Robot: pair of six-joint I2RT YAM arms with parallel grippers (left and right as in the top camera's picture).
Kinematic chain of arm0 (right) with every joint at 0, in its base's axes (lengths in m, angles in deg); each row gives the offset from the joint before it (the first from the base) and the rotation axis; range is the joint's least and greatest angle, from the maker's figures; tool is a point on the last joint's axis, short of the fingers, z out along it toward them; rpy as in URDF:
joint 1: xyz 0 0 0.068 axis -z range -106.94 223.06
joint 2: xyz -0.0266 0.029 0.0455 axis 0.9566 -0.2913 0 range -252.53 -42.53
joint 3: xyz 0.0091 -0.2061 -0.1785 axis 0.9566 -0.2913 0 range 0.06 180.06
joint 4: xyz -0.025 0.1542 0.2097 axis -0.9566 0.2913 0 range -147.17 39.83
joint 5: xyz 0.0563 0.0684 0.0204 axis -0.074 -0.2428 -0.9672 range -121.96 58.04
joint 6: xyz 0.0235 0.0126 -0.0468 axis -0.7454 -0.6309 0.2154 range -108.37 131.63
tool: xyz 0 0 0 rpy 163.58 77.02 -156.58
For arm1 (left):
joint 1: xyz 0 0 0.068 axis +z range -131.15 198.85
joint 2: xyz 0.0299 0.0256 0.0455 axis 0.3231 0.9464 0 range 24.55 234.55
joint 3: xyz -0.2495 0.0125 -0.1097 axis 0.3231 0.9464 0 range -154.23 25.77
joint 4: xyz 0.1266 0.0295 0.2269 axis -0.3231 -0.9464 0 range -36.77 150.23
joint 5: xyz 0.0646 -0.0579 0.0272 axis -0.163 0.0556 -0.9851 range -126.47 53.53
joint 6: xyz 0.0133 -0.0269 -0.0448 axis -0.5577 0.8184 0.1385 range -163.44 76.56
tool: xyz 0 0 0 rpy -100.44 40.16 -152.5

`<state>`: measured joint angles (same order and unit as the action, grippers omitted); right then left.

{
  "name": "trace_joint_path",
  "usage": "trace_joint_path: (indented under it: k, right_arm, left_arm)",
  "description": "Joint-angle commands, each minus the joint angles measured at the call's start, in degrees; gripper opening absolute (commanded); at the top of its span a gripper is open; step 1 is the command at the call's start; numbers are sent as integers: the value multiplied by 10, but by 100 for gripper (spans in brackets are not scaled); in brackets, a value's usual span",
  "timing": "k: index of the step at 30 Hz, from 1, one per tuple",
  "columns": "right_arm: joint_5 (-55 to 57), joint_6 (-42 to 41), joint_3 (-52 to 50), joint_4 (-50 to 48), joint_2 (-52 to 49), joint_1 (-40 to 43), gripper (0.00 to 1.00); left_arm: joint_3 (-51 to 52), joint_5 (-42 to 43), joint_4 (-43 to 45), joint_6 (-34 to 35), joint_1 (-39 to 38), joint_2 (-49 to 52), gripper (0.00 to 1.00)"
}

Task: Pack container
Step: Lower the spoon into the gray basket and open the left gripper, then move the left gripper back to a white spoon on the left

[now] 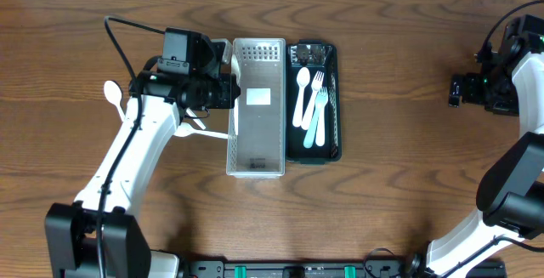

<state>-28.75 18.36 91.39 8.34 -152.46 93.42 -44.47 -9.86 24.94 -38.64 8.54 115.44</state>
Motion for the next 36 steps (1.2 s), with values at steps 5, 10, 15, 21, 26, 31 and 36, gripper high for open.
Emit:
trace_joint_path:
  k: [5, 10, 15, 21, 26, 31, 36]
  right_arm:
    - [-2, 6, -1, 0, 1, 2, 99]
    - [-2, 7, -1, 0, 1, 2, 99]
    - [-2, 7, -1, 0, 1, 2, 99]
    - [-2, 6, -1, 0, 1, 2, 99]
    - [-2, 6, -1, 0, 1, 2, 99]
    - [-2, 7, -1, 0, 1, 2, 99]
    - [-2, 7, -1, 0, 1, 2, 99]
  left_arm:
    - [0, -2, 3, 7, -2, 10, 17]
    - [0, -2, 3, 7, -2, 10, 22]
    - [-2, -2, 47, 7, -1, 7, 56]
    - [-19, -1, 127, 11, 11, -43, 98]
    - [-19, -8, 73, 0, 26, -79, 98]
    - [-19, -193, 37, 73, 64, -73, 98]
    - [-19, -271, -29, 282, 136, -61, 98]
